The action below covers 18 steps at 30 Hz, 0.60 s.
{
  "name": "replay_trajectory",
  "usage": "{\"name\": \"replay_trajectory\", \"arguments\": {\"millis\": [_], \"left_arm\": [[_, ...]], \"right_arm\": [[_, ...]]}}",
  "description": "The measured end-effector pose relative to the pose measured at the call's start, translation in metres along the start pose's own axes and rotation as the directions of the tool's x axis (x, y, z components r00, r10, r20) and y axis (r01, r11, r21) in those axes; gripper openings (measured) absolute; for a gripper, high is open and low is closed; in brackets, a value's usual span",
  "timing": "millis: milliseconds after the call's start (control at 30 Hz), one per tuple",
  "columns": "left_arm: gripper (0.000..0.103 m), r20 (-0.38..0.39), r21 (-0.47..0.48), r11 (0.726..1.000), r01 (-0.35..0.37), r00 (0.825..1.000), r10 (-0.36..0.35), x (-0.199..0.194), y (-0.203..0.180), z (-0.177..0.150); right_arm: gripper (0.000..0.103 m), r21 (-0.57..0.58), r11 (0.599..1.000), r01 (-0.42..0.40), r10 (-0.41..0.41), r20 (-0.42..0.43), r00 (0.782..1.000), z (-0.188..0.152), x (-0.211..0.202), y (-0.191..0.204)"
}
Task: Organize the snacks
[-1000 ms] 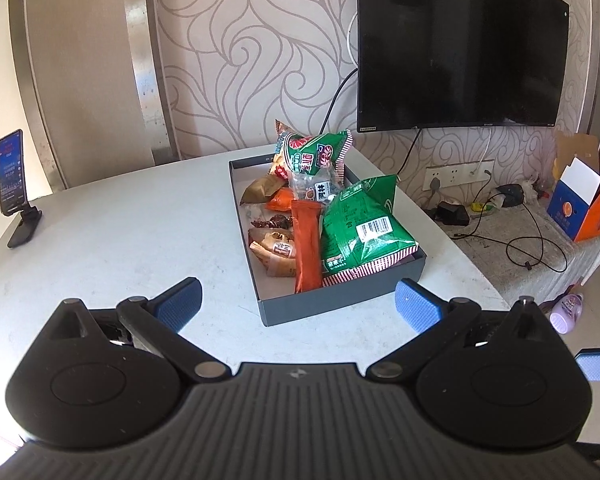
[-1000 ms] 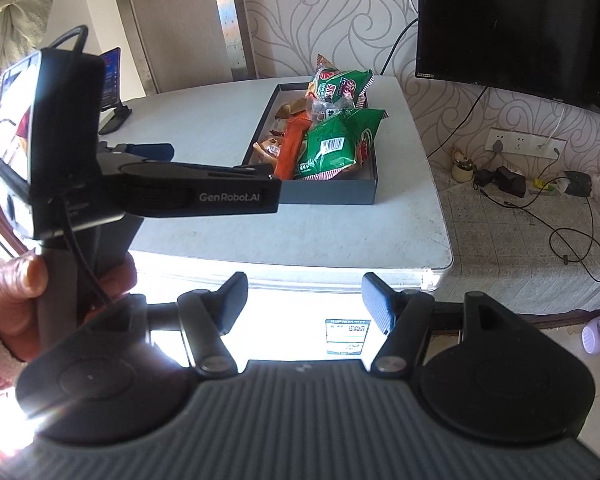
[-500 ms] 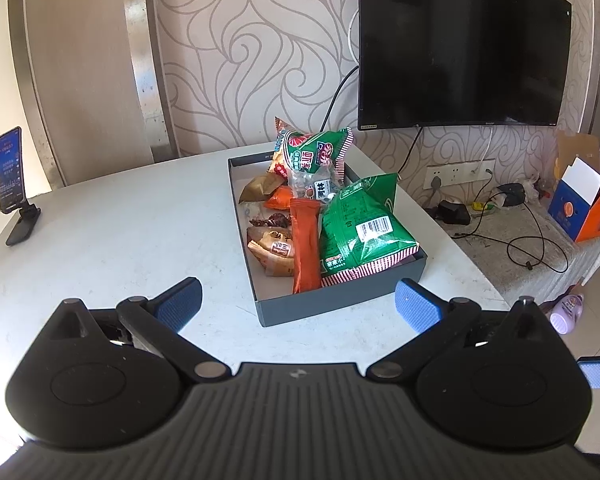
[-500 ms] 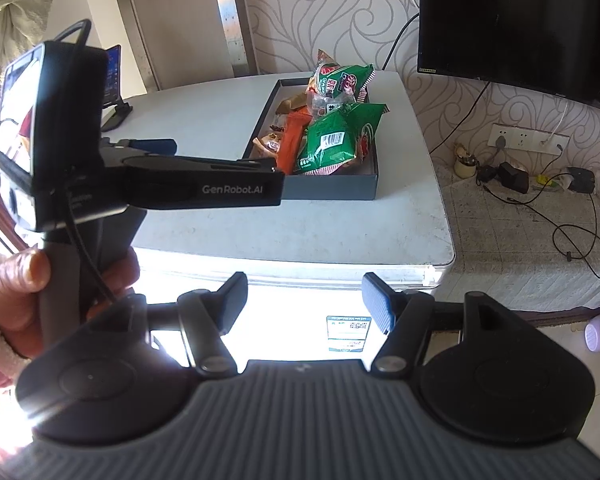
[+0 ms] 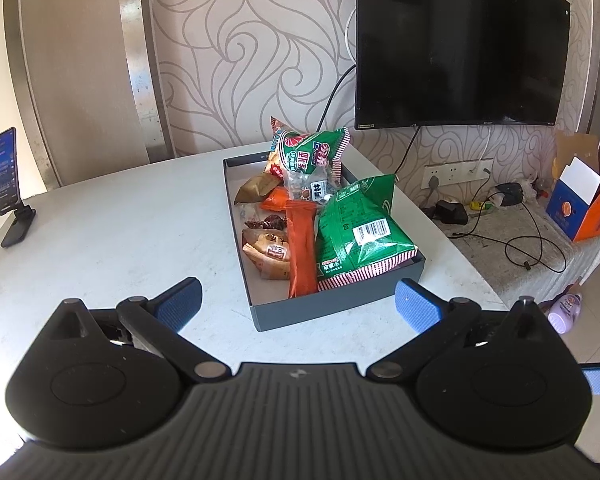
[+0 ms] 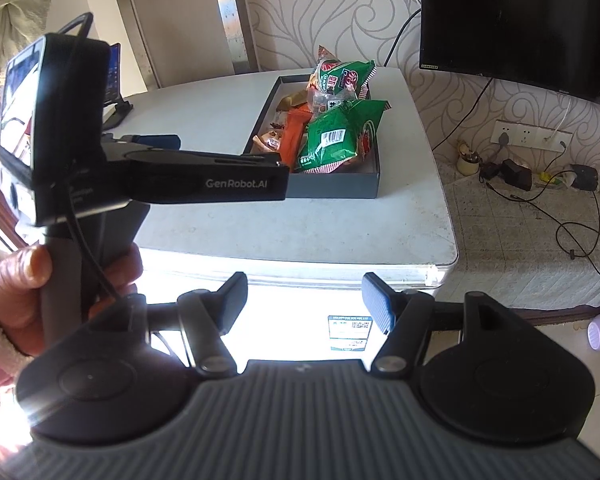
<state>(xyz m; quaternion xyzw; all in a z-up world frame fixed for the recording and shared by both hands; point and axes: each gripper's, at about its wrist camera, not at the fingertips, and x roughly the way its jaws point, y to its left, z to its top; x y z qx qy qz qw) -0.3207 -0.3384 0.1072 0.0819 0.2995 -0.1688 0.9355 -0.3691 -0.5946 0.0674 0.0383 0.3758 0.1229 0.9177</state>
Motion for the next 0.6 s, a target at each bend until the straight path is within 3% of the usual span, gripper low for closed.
{"name": "replay_trajectory", "arguments": {"millis": [600], "left_arm": [[0.103, -0.006, -0.016, 1.0, 0.014, 1.0, -0.014, 0.0077, 0.0014, 0.0018]], "right_arm": [[0.065, -0.004, 1.0, -0.009, 0.009, -0.01, 1.0, 0.0035, 0.0038, 0.0003]]}}
